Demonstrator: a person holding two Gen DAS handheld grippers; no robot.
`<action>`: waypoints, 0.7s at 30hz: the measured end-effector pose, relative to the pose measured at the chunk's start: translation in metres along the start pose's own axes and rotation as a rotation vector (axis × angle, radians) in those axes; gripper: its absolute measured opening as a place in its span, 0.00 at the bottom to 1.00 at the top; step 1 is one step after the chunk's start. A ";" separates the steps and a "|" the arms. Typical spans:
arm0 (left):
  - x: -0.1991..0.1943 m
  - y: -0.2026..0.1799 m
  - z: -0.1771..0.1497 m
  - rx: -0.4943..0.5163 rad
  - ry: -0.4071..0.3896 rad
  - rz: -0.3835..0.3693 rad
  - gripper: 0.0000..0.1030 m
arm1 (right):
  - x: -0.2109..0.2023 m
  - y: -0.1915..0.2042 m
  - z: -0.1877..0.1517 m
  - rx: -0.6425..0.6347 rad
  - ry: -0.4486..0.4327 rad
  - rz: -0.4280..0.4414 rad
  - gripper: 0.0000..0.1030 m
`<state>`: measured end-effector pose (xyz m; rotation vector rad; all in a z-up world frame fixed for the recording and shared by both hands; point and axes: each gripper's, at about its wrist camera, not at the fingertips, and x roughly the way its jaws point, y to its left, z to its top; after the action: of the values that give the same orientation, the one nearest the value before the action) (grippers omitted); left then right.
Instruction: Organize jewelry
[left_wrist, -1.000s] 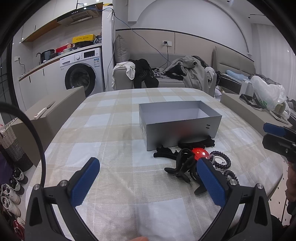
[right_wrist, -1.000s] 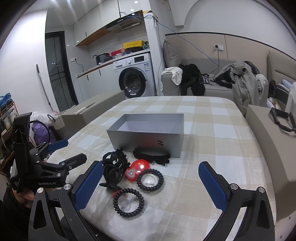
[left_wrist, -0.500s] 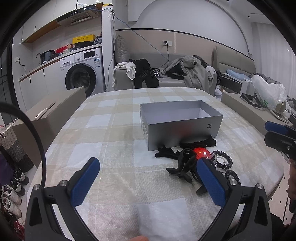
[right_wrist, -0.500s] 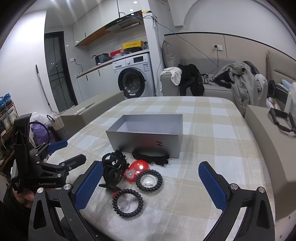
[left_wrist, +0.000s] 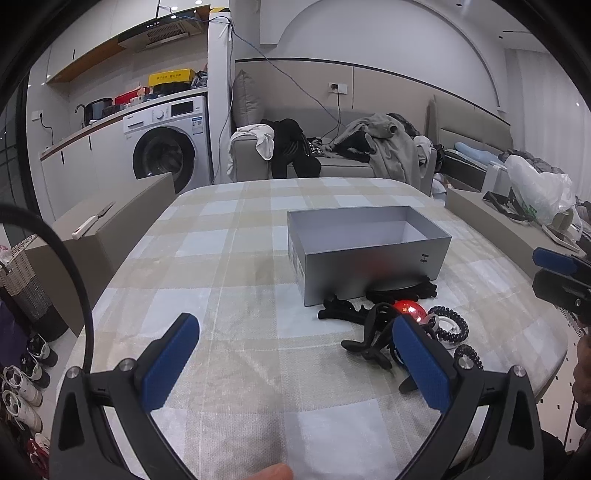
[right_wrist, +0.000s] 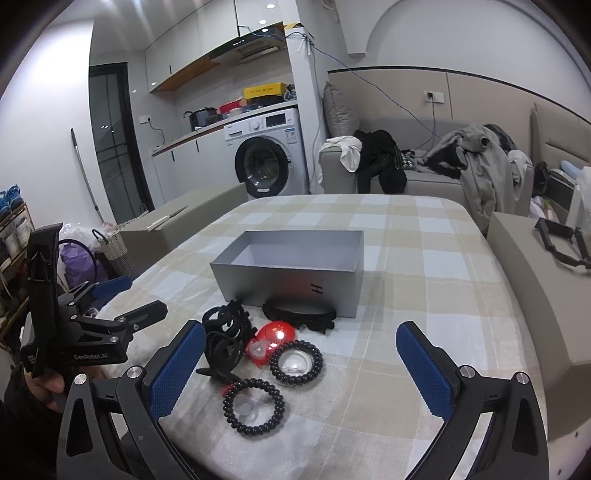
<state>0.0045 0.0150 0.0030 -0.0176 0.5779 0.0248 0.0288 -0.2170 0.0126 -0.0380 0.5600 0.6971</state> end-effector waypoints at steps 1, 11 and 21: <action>0.000 -0.001 0.000 0.004 -0.003 -0.001 0.99 | 0.001 -0.001 0.000 0.000 -0.001 0.009 1.00; 0.001 0.003 0.002 -0.008 0.007 -0.001 0.99 | 0.007 -0.008 0.001 0.012 0.041 -0.023 1.00; 0.008 0.005 0.006 0.003 0.045 0.010 0.99 | 0.030 -0.019 -0.005 0.068 0.147 0.000 0.99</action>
<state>0.0142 0.0203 0.0034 -0.0121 0.6234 0.0333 0.0572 -0.2150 -0.0094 -0.0263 0.7241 0.6782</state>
